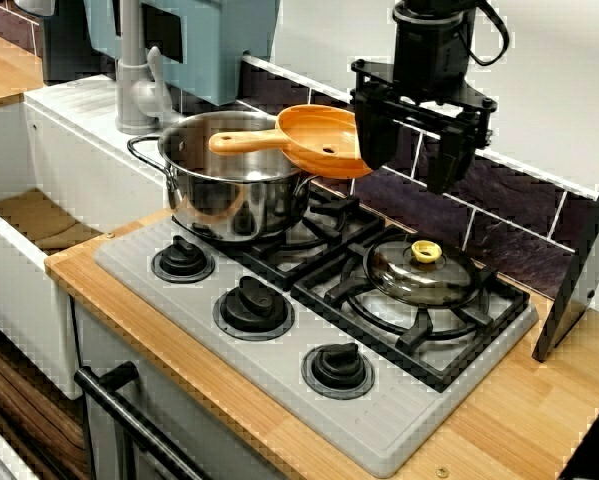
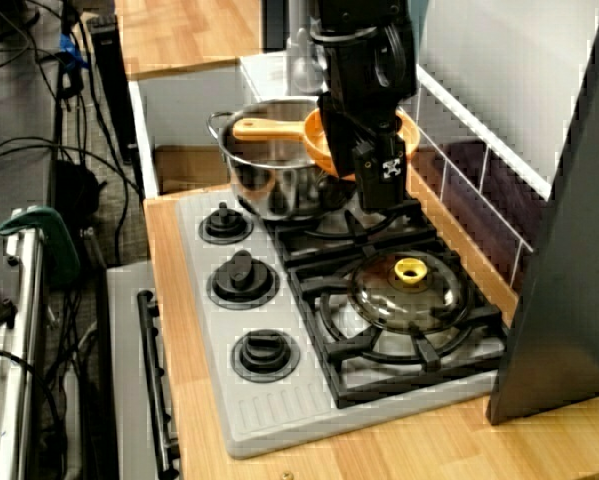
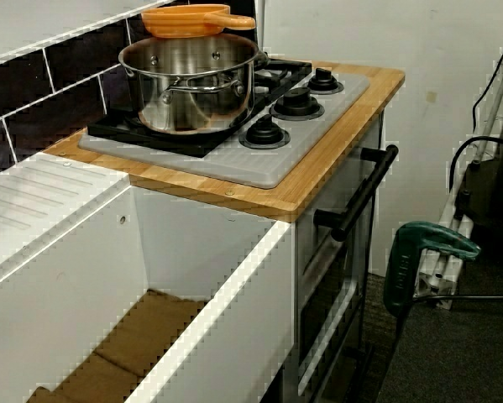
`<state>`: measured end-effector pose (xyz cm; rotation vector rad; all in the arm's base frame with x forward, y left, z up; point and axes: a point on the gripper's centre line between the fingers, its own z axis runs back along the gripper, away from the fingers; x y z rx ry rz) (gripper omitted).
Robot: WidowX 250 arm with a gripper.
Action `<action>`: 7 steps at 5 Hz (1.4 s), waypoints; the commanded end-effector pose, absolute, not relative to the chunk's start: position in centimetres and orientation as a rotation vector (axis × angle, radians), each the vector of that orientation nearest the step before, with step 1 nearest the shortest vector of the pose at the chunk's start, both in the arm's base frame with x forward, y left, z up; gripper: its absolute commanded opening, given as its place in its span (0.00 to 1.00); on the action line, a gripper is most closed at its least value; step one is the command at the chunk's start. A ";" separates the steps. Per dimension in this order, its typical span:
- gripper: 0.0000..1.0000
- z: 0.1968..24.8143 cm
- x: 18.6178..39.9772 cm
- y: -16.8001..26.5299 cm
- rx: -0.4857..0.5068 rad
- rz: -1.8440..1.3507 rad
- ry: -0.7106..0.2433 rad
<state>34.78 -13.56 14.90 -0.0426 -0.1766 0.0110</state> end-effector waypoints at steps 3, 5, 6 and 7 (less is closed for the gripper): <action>1.00 14.7 36.7 -14.2 -0.058 -0.017 -0.205; 1.00 12.6 38.1 -14.5 -0.056 -0.019 -0.173; 1.00 11.6 38.4 -14.3 -0.050 -0.009 -0.160; 1.00 11.1 38.5 -14.4 -0.042 -0.010 -0.156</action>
